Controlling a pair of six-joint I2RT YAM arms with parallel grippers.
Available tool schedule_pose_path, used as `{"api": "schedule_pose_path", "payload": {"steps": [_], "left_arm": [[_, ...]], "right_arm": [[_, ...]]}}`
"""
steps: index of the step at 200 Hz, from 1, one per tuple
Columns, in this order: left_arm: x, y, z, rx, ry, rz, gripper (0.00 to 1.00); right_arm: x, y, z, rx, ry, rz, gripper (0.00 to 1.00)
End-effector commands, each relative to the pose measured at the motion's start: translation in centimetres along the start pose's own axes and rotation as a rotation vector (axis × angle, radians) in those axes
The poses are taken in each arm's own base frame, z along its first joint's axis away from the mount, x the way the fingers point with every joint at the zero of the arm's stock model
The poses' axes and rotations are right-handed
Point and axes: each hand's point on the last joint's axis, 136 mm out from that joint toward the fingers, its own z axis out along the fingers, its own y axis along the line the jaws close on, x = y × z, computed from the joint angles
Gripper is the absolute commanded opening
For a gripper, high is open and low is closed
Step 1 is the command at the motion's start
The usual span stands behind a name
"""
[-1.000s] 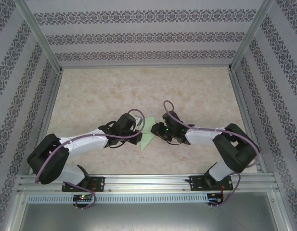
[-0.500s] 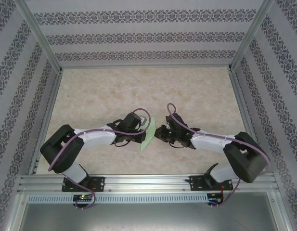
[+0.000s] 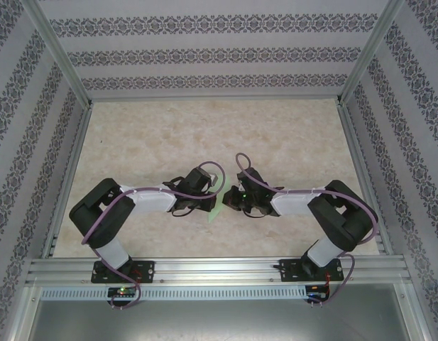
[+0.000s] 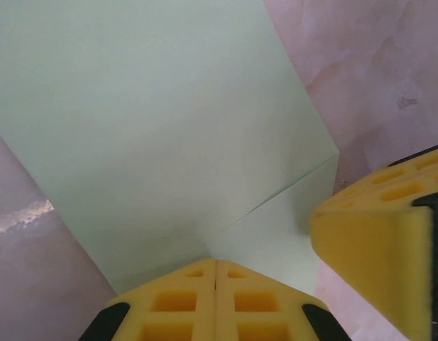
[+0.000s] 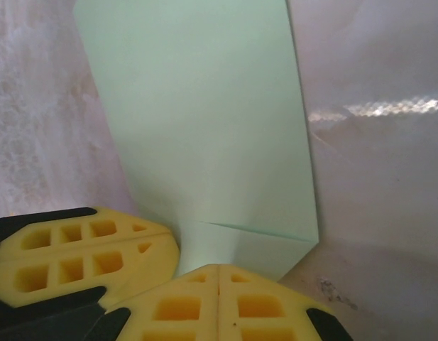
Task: Fold a paper plane with a square sheet of paper (pick it up from the middle)
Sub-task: Third fold the triangle at the center of the table.
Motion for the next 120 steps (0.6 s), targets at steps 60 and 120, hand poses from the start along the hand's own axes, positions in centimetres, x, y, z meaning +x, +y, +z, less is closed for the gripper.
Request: {"api": "schedule_pose_path", "payload": {"steps": [60, 120], "left_arm": [[1.5, 1.1, 0.2, -0.039, 0.041, 0.009, 0.05], [1.4, 1.0, 0.0, -0.038, 0.039, 0.011, 0.05]], "right_arm": [[-1.0, -1.3, -0.6, -0.01, -0.016, 0.024, 0.06], [-3.1, -0.4, -2.1, -0.054, -0.058, 0.028, 0.06]]}}
